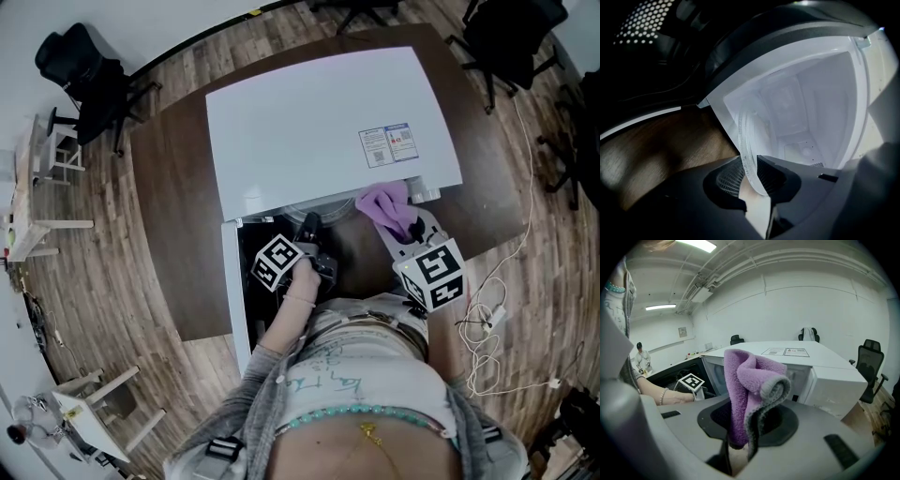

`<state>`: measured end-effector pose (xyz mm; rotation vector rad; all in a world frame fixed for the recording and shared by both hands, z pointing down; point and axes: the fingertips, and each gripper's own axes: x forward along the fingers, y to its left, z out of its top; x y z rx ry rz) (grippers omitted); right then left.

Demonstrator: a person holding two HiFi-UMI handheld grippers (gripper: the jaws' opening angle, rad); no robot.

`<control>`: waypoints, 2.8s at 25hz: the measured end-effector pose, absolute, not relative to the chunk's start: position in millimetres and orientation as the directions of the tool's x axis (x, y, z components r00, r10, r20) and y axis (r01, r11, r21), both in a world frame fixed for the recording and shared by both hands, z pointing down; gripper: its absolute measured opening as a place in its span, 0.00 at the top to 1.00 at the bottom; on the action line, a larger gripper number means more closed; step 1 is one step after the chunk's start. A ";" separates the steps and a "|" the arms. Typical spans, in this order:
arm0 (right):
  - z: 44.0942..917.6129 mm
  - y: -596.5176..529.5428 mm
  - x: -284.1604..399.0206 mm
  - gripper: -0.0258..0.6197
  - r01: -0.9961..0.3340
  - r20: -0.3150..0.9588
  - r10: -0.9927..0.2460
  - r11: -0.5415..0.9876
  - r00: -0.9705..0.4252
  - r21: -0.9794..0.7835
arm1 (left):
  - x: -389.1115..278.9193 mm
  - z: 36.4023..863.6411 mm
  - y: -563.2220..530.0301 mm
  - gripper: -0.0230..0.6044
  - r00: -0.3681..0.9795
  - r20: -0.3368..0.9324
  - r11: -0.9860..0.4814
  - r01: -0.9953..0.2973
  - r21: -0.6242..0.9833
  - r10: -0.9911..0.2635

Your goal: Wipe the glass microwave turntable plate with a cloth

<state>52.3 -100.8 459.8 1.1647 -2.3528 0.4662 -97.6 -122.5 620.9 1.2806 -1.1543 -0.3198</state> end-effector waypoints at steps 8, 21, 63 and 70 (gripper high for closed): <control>458.8 -94.2 53.3 0.79 -0.802 0.551 -0.646 0.593 -0.529 -0.074 | -96.9 620.4 -105.8 0.82 0.445 0.492 0.334 -0.388 0.859 -0.748; 461.5 -80.3 51.8 0.79 -0.785 0.548 -0.632 0.615 -0.548 -0.076 | -98.5 617.3 -88.2 0.82 0.428 0.474 0.318 -0.387 0.865 -0.769; 538.6 -109.3 12.1 0.79 -0.690 0.789 -0.497 0.711 -0.361 0.132 | -85.3 633.2 -54.8 0.82 0.489 0.468 0.283 -0.406 0.869 -0.736; 564.7 -111.7 3.1 0.79 -0.661 0.839 -0.463 0.729 -0.285 0.178 | -87.8 635.8 -48.5 0.82 0.493 0.477 0.284 -0.415 0.864 -0.728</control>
